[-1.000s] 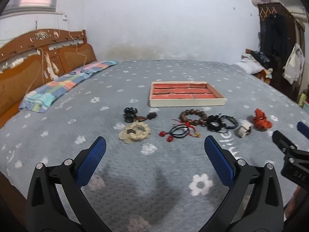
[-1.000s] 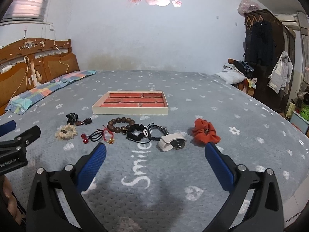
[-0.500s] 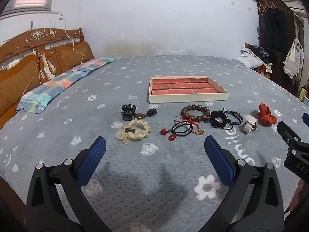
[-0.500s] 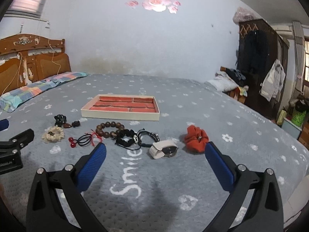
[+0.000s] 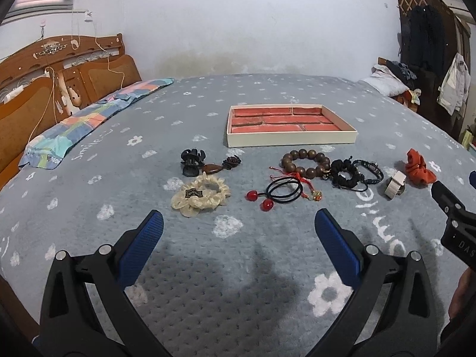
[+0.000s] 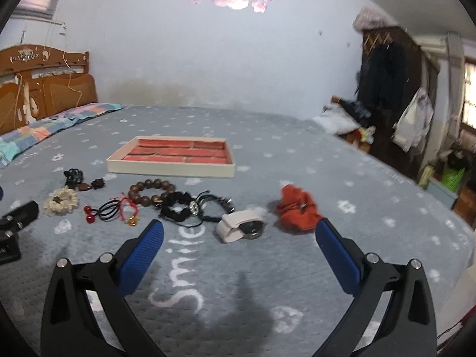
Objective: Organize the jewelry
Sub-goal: 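Grasp the black hair tie with left tool while right tool grasps white watch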
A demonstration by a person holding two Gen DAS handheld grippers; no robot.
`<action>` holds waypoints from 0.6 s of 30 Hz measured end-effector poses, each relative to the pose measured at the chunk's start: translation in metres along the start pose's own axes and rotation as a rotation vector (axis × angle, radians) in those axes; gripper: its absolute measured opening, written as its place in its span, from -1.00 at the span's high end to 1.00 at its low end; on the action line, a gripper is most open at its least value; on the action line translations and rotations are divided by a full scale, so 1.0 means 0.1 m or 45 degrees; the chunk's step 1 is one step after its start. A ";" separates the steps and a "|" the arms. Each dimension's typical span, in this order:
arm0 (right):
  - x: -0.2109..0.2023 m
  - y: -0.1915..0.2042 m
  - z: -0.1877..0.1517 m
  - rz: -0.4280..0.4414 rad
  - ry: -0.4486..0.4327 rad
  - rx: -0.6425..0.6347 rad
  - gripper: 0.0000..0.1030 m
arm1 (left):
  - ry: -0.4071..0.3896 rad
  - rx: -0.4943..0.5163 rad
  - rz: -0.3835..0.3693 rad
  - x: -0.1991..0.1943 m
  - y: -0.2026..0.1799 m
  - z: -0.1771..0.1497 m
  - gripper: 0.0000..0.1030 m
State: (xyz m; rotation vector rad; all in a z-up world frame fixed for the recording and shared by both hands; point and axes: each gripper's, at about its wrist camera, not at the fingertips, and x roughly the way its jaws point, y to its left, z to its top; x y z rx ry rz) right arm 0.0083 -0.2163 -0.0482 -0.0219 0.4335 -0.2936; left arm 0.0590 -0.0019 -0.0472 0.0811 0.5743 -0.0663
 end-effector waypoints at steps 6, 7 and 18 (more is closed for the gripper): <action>0.16 0.01 -0.07 0.037 0.054 0.015 -0.93 | 0.029 0.006 0.005 0.12 -0.01 -0.02 -0.91; 0.17 0.02 -0.07 0.037 0.057 0.012 -0.93 | 0.036 0.001 0.001 0.15 -0.01 -0.03 -0.91; 0.35 0.09 -0.08 0.024 0.088 -0.024 -0.92 | 0.079 -0.021 -0.031 0.35 -0.02 0.02 -0.91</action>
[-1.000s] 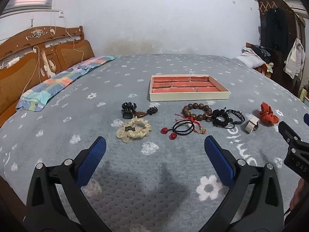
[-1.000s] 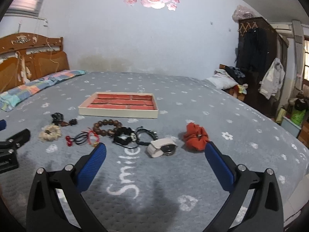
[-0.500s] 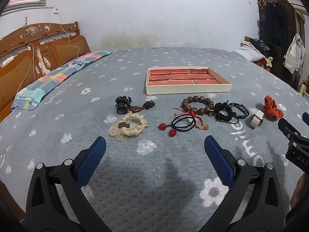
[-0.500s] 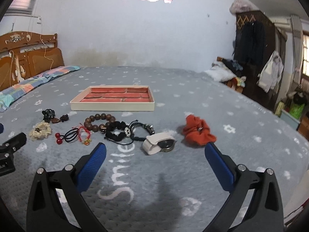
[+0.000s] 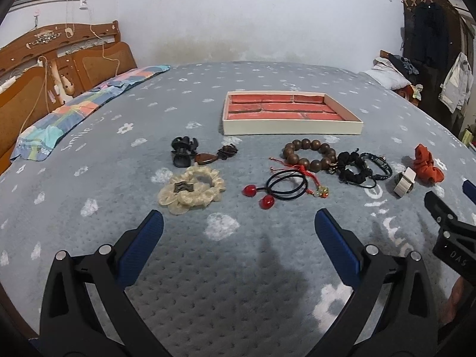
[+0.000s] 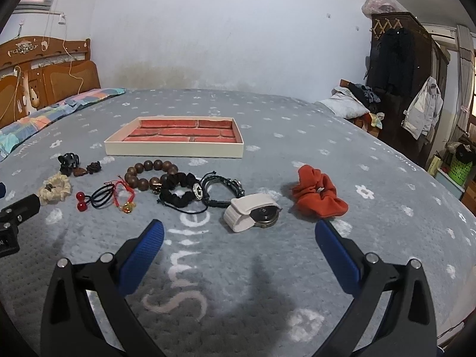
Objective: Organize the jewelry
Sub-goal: 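Grasp the black hair tie with left tool while right tool grasps white watch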
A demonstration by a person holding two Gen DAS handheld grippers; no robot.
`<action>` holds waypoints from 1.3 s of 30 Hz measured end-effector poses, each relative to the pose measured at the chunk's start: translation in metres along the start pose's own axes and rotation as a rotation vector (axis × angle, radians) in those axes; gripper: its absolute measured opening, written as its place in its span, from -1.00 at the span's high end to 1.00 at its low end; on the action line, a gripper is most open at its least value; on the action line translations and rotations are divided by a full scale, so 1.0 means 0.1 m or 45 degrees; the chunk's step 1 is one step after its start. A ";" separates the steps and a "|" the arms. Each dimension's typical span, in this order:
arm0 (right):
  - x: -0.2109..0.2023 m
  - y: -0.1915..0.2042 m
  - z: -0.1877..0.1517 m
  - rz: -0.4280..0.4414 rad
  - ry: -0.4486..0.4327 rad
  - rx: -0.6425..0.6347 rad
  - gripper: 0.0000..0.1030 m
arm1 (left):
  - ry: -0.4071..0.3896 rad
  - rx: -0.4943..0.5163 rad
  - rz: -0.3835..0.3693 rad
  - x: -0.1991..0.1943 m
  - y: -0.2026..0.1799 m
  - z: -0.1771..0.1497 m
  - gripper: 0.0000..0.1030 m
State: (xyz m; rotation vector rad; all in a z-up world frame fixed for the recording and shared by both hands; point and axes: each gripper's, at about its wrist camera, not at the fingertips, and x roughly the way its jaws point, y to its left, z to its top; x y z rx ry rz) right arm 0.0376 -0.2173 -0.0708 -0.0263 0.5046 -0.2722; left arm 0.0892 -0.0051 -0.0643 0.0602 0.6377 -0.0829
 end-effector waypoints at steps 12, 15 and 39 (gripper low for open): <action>0.27 -0.03 0.06 0.019 0.077 0.020 -0.65 | -0.007 0.041 0.003 0.23 -0.16 0.19 -0.91; 0.37 -0.04 0.08 0.036 0.106 0.027 -0.55 | -0.002 0.066 -0.006 0.30 -0.22 0.19 -0.91; 0.97 -0.11 0.09 0.079 0.298 0.072 -0.27 | 0.156 0.146 -0.101 0.97 -0.49 0.23 -0.55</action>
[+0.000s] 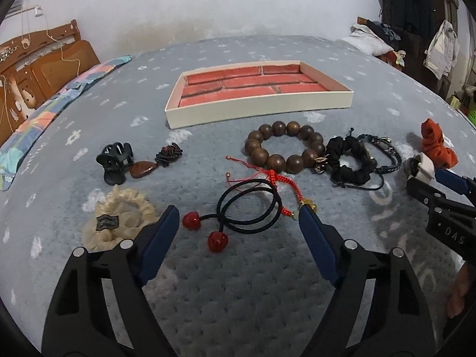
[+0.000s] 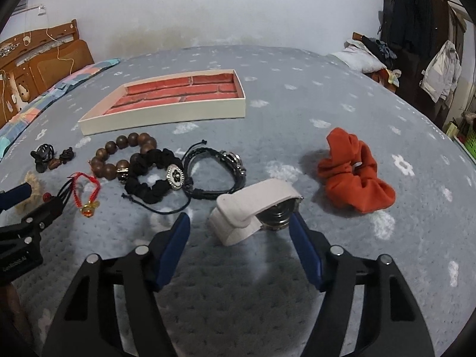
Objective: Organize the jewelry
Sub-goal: 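Grasp the black hair tie with left tool while right tool grasps white watch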
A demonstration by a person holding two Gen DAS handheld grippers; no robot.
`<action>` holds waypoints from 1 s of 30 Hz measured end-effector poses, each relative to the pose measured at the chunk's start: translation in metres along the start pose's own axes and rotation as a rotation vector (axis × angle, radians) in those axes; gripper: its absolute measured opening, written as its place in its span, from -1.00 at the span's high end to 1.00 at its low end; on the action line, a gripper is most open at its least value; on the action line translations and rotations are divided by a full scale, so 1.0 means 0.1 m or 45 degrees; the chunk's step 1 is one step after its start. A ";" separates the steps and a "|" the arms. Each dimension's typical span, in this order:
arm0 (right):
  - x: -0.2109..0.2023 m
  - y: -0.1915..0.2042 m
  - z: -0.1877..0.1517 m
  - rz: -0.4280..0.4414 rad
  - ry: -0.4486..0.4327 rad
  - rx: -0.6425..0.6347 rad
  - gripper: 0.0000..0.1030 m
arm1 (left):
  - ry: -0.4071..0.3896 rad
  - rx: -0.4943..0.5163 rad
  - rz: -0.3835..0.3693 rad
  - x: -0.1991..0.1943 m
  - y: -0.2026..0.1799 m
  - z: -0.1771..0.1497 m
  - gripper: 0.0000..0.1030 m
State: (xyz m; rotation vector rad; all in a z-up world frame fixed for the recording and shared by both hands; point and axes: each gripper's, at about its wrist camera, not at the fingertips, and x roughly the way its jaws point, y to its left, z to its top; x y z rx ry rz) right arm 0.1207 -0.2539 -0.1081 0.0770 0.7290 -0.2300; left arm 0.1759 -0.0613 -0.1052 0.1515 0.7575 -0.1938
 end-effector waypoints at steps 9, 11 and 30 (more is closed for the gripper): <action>0.04 0.07 0.02 -0.013 -0.001 -0.041 -0.12 | 0.064 -0.008 0.001 0.19 0.01 0.03 -0.36; 0.03 0.07 0.01 -0.015 -0.005 -0.041 -0.09 | 0.054 -0.002 0.006 0.19 0.01 0.03 -0.29; 0.15 -0.15 0.00 0.199 0.046 0.121 0.37 | 0.052 -0.080 -0.053 0.19 0.15 0.02 0.54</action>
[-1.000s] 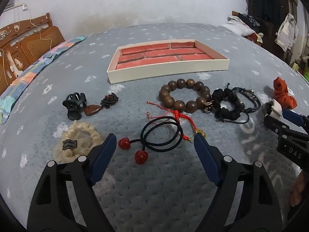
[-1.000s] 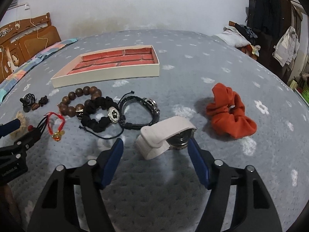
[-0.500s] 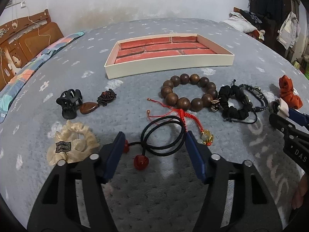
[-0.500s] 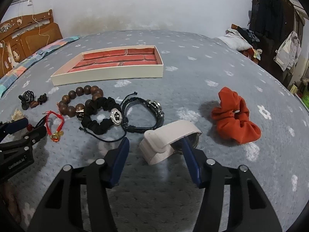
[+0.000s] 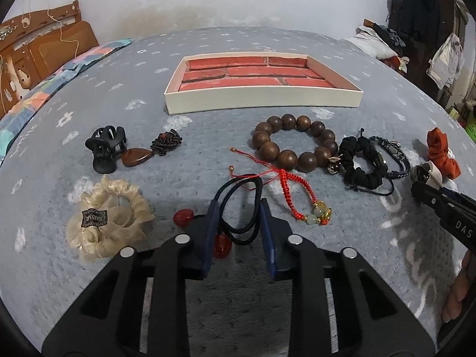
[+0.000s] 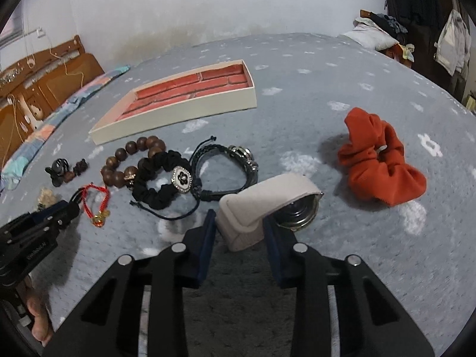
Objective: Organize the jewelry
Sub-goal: 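Grasp the black hair tie with left tool while right tool grasps white watch, then carry hair tie and white watch with both tools over the brick tray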
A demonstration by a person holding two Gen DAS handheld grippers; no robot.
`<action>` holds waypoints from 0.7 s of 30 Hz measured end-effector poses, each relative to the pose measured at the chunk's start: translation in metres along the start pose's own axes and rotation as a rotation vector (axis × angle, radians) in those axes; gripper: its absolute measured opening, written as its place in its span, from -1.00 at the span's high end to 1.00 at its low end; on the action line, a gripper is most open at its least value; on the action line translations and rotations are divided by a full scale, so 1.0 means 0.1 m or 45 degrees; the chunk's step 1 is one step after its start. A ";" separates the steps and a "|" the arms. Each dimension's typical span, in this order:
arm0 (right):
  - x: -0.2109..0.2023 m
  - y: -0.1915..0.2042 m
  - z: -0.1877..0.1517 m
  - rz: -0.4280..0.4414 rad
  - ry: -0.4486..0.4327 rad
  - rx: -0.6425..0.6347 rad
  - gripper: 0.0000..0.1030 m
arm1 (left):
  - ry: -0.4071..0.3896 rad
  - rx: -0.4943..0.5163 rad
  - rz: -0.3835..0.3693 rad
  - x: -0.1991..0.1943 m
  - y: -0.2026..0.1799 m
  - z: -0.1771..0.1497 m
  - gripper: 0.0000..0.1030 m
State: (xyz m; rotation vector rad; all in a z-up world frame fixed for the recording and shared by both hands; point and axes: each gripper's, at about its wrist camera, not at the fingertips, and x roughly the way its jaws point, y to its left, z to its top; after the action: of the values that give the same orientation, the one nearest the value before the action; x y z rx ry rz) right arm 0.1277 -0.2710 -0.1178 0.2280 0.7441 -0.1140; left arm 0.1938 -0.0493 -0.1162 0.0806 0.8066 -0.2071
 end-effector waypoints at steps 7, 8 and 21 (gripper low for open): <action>0.07 0.08 0.03 0.034 0.037 -0.040 0.37 | -0.005 -0.042 -0.036 0.00 0.06 -0.03 0.61; 0.07 0.09 0.04 0.022 0.036 -0.043 0.37 | -0.005 -0.050 -0.045 -0.01 0.07 -0.03 0.61; -0.06 0.21 0.08 -0.071 -0.045 -0.159 0.62 | -0.026 -0.012 -0.061 -0.07 0.02 -0.03 0.91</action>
State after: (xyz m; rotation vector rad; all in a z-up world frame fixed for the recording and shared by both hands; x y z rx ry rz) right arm 0.1323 -0.2529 -0.1046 0.0860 0.7200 -0.1236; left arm 0.1872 -0.0458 -0.1131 0.0501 0.7895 -0.2487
